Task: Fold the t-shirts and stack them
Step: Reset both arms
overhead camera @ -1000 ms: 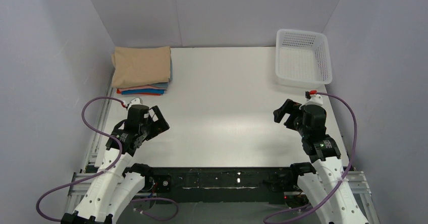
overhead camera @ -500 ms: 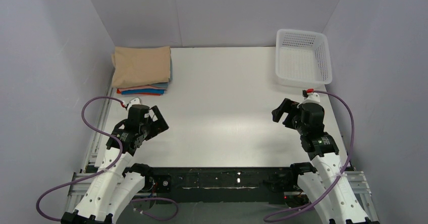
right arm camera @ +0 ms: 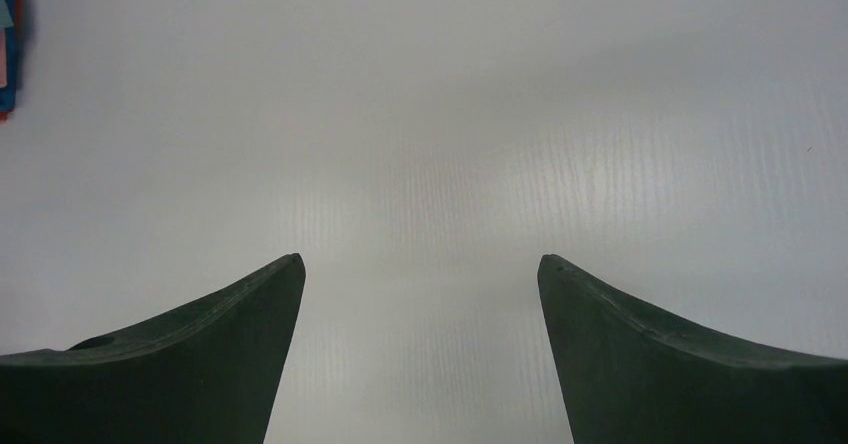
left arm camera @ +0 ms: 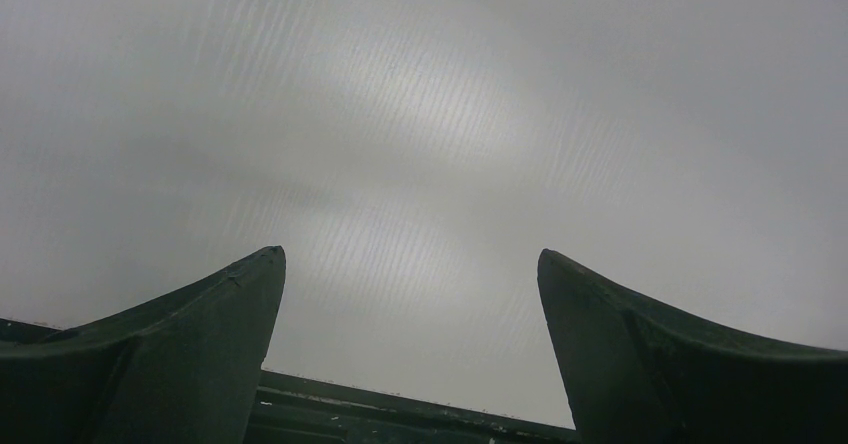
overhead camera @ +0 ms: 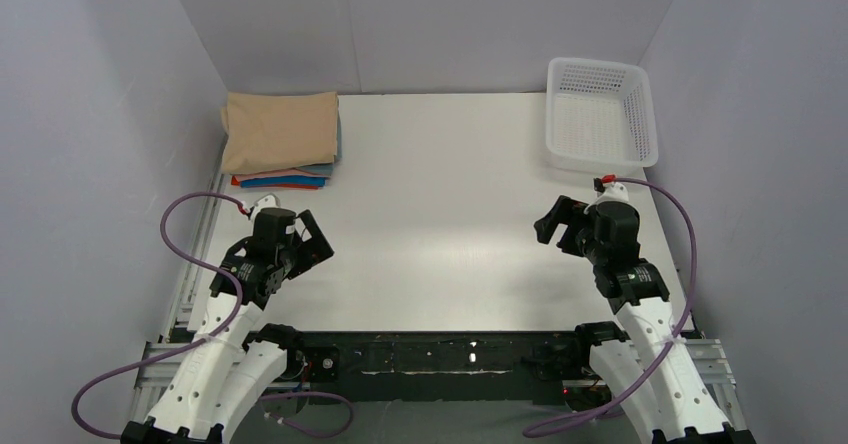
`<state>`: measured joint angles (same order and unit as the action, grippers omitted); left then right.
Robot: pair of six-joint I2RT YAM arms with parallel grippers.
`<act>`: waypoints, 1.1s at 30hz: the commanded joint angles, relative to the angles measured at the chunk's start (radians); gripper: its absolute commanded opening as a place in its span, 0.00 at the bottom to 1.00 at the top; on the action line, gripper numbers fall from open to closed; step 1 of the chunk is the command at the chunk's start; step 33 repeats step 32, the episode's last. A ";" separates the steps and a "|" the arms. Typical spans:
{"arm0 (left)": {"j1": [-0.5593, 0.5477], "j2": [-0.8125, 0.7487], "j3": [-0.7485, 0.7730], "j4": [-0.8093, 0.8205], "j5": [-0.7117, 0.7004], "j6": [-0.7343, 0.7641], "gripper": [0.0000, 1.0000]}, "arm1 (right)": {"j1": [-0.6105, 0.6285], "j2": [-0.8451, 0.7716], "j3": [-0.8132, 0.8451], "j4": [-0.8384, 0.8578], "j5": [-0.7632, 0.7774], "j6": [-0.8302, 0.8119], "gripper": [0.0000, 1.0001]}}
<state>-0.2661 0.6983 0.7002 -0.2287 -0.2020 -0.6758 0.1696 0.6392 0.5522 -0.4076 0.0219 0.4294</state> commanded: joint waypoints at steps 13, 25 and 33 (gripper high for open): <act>-0.005 0.085 0.008 0.063 0.041 -0.054 0.98 | -0.003 -0.162 -0.048 0.089 0.009 -0.015 0.95; -0.005 -0.001 0.004 0.052 -0.005 -0.003 0.98 | -0.004 -0.160 -0.048 0.104 0.011 -0.018 0.96; -0.004 -0.024 -0.006 0.035 -0.043 -0.010 0.98 | -0.004 -0.156 -0.045 0.099 0.014 -0.017 0.96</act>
